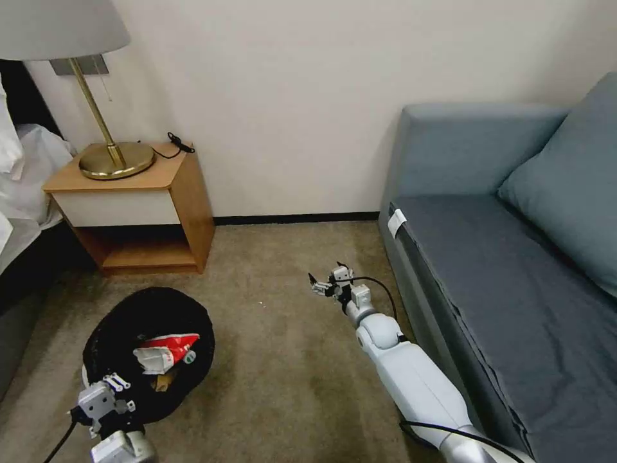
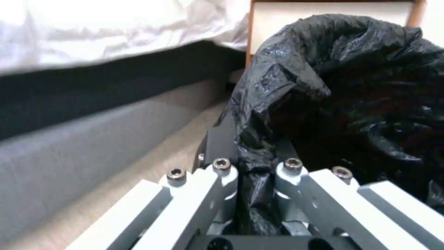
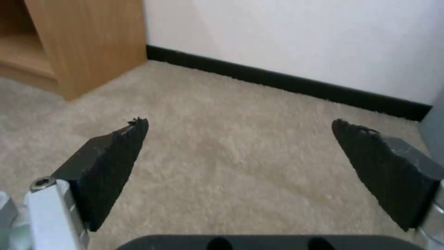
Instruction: Pick up the trash bin, then pick up the garbage on the floor and place it into the trash bin.
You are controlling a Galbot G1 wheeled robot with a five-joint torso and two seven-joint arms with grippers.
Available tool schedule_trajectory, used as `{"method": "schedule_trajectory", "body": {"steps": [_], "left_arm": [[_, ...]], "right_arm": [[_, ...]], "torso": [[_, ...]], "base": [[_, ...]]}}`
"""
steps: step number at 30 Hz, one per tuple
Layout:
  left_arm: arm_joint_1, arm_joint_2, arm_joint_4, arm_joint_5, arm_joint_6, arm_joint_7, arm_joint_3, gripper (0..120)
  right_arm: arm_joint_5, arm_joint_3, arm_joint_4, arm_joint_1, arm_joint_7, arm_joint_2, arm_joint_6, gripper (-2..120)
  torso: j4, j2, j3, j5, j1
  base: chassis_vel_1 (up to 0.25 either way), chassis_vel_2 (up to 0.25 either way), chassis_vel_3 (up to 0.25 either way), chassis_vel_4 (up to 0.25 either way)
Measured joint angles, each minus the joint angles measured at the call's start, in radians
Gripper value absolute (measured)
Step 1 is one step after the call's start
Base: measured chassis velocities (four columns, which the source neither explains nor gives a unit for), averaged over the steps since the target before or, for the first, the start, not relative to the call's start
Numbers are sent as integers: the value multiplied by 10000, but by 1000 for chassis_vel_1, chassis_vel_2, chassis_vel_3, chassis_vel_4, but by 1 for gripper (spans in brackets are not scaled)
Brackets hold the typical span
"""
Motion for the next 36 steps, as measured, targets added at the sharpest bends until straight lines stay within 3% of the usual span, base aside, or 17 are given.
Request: {"method": "schedule_trajectory", "body": {"steps": [2,3,6,7,10,13,20,25,28,36], "left_arm": [[-218,130,-44,-1111,-344,471,-40,4],[-218,130,-44,-1111,-344,471,-40,4],[-447,190,-46,-2342,-591,730,-134,4],[-697,198,98,-3273,-774,684,-270,4],[-815,185,194,-3656,-839,611,-367,4],[-1183,192,457,-5395,-879,230,-689,4],[-1578,220,781,-7207,-662,-7,-976,4],[-1730,220,883,-7630,-479,-361,-1038,4],[-1976,212,1020,-8016,-198,-1011,-1223,4],[-2119,231,1246,-8144,203,-1452,-1324,4]], "right_arm": [[-223,171,-184,-98,-61,53,141,100],[-223,171,-184,-98,-61,53,141,100],[-314,258,-253,-201,-123,58,224,100],[-358,307,-305,-278,-155,74,279,100],[-392,339,-340,-310,-159,89,308,100],[-553,367,-436,-423,-189,111,396,100],[-666,352,-478,-631,-211,157,450,100],[-830,350,-478,-747,-220,178,497,100],[-994,349,-496,-928,-252,185,571,100],[-1085,424,-526,-1002,-263,242,628,100]], "torso": [[-2,0,0,0,0],[-2,0,0,0,0],[-3,-1,0,0,0],[-3,0,0,0,0],[-3,0,0,-2,0],[-1,0,1,-2,0],[-2,0,1,0,0],[-2,-1,0,-1,0],[-2,0,0,0,0],[-1,0,0,0,0]], "base": [[0,0,0,0],[0,0,0,0],[0,0,0,0],[0,0,0,0],[0,0,0,0],[0,0,0,0],[0,0,0,0],[0,0,0,0],[0,0,0,0],[0,0,0,0]]}}
